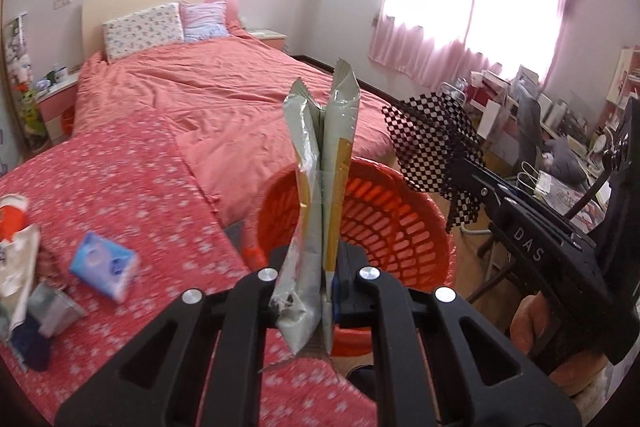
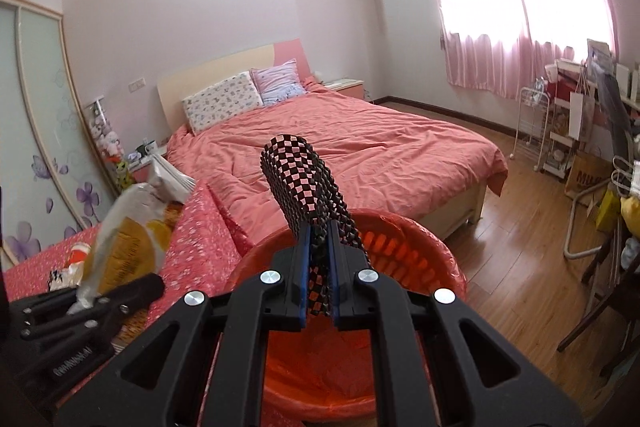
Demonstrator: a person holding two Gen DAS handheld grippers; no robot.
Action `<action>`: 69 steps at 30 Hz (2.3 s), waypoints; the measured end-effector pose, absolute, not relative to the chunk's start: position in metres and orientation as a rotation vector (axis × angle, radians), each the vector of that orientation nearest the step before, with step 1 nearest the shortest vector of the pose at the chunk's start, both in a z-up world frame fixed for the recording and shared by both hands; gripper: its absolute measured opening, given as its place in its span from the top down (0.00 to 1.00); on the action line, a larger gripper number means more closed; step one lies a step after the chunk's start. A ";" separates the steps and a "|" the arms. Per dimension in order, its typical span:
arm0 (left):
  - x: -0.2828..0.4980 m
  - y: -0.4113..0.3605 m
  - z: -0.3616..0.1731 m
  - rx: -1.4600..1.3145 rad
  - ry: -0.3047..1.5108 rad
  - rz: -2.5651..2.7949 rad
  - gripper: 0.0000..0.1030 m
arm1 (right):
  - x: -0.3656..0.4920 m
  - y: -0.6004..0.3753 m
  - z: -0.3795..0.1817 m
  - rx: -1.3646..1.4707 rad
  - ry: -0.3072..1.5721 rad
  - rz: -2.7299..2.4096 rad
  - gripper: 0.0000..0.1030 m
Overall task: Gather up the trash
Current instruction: 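Carry both items over the orange basket and open both tools to drop them, then grasp the grey sock with the left tool while the right tool grasps the tissue pack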
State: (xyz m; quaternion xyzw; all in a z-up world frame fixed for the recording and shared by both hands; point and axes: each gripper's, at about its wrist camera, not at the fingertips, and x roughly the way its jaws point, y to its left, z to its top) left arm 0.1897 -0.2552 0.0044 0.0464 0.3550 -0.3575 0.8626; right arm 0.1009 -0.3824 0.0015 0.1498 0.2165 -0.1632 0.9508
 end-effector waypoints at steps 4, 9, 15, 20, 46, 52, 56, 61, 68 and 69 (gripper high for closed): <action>0.202 -0.279 -0.011 0.110 0.772 -0.769 0.90 | 0.107 -0.398 -0.006 0.348 0.449 -0.335 0.92; 0.219 -0.296 -0.031 0.137 0.803 -0.733 0.69 | 0.114 -0.409 -0.015 0.381 0.472 -0.321 0.87; 0.231 -0.284 -0.041 0.143 0.826 -0.668 0.53 | 0.106 -0.407 -0.020 0.360 0.495 -0.339 0.57; 0.228 -0.252 -0.038 0.148 0.816 -0.604 0.46 | 0.105 -0.400 -0.010 0.322 0.501 -0.353 0.49; 0.213 0.053 -0.025 0.004 0.781 -0.095 0.39 | 0.204 -0.206 -0.042 0.092 0.802 0.089 0.35; 0.220 0.090 -0.039 -0.018 0.807 -0.032 0.37 | 0.239 -0.188 -0.056 0.035 0.875 0.094 0.23; 0.227 0.109 -0.045 -0.050 0.824 -0.015 0.35 | 0.247 -0.183 -0.061 0.009 0.899 0.105 0.22; 0.251 0.115 -0.049 -0.089 0.851 -0.019 0.35 | 0.255 -0.176 -0.063 -0.031 0.902 0.117 0.24; 0.276 0.115 -0.059 -0.185 0.919 -0.046 0.35 | 0.241 -0.182 -0.064 -0.015 0.885 0.106 0.38; 0.277 0.114 -0.060 -0.196 0.923 -0.047 0.35 | 0.236 -0.184 -0.064 -0.010 0.885 0.095 0.38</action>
